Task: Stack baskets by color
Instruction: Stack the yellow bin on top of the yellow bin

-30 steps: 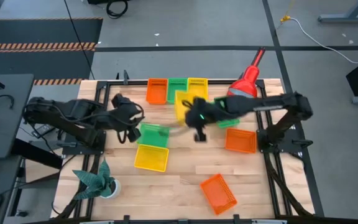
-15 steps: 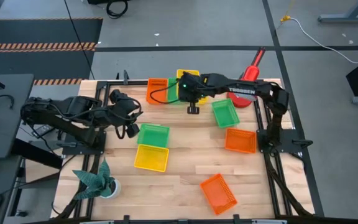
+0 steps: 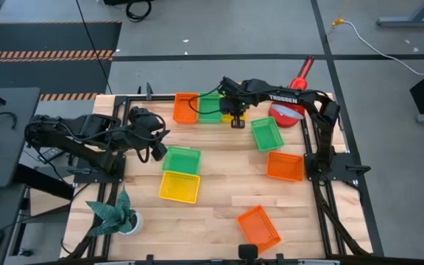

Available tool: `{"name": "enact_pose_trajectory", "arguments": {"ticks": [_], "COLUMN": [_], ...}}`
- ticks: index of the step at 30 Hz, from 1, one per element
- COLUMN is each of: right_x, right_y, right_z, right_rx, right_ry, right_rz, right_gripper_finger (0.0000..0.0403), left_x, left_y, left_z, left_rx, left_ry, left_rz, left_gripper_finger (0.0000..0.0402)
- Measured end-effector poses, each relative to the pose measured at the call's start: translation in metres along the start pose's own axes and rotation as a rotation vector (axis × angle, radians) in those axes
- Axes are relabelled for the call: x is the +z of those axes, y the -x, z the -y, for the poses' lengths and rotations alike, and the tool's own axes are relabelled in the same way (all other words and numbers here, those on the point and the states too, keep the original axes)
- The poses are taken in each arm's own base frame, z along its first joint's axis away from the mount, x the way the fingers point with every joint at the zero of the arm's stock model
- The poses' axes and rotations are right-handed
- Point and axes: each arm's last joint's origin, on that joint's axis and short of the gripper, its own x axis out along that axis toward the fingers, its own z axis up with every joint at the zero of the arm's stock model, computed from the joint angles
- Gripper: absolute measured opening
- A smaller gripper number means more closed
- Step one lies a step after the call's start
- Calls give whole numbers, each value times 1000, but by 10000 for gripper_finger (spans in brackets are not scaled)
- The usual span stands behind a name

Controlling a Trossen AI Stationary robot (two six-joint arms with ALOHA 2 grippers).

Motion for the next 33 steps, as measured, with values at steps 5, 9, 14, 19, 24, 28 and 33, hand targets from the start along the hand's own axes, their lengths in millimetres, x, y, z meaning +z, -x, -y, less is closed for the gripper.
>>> {"name": "enact_pose_trajectory", "arguments": {"ticks": [5,9,14,19,24,28,33], "right_x": [-7,-11,-11,-8,-8,-8,-8], "right_y": [-8,-13,-17,-16,-16,-16,-13], "right_z": [-4,-7,-8,-8,-8,-8,-15], "right_rx": [39,71,74,97,93,106,166], "right_ry": [-14,-29,-76,-100,-117,-138,-128], "right_rz": [-28,-39,-17,19,16,20,19], "right_gripper_finger": [5,12,17,18,34,73,131], "left_x": [0,0,0,0,0,0,0], "left_y": [0,0,0,0,0,0,0], "left_z": [0,0,0,0,0,0,0], "left_rx": [4,7,7,7,7,7,7], "left_ry": [16,25,25,24,24,24,24], "left_rz": [3,4,4,4,4,4,4], "left_gripper_finger": [117,117,117,117,117,117,117]}}
